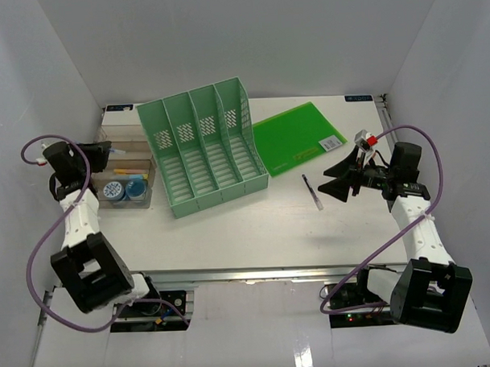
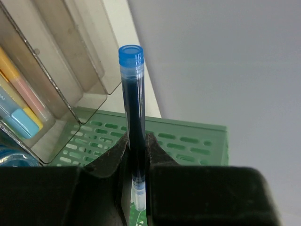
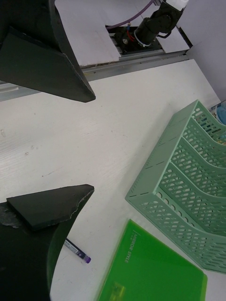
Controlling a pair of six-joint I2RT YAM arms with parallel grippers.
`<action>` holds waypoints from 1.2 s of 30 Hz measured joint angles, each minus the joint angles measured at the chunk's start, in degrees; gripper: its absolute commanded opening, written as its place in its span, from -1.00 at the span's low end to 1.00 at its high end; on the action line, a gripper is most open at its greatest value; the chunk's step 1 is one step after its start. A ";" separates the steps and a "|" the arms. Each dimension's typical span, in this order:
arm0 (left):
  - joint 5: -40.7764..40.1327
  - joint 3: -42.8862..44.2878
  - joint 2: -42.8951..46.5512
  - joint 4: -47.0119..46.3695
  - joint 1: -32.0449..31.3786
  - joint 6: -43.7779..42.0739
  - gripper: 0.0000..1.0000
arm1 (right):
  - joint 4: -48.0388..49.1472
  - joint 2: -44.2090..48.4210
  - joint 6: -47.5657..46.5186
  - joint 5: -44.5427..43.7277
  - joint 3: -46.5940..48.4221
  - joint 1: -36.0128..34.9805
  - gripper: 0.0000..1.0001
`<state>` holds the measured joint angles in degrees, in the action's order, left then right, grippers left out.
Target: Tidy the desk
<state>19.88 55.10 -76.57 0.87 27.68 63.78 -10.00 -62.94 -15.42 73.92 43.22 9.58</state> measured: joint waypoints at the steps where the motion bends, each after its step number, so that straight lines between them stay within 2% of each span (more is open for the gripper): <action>1: 0.71 0.65 -2.01 0.12 0.00 0.41 -1.00 | 0.03 0.00 0.02 0.05 0.00 0.14 0.55; 7: 3.58 11.28 -15.63 -1.03 -0.11 0.31 -1.00 | 0.10 0.02 0.19 0.45 0.00 0.77 0.55; 12: 1.79 16.86 -24.49 -0.98 -1.49 -1.80 -1.00 | 0.09 0.02 0.22 0.47 0.00 1.08 0.55; 22: -2.95 23.14 -34.14 1.21 -5.15 -2.48 -1.00 | 0.09 0.02 0.25 0.45 0.00 1.97 0.56; 28: -5.84 24.36 -37.09 2.86 -6.37 -3.12 -0.93 | 0.09 0.02 0.37 0.45 0.00 2.04 0.56; 32: -7.34 24.36 -38.08 3.79 -6.82 -3.34 -0.75 | 0.09 0.02 0.40 0.45 0.00 2.09 0.56; 34: -7.89 24.36 -38.52 3.98 -7.03 -3.44 -0.55 | 0.09 0.02 0.40 0.45 0.00 2.31 0.56; 36: -8.33 24.36 -38.88 4.40 -7.15 -3.54 -0.21 | 0.09 0.02 0.38 0.43 0.00 2.57 0.56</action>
<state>11.56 79.46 -115.45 5.27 20.53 60.24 -9.91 -62.92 -15.04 74.35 43.22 12.15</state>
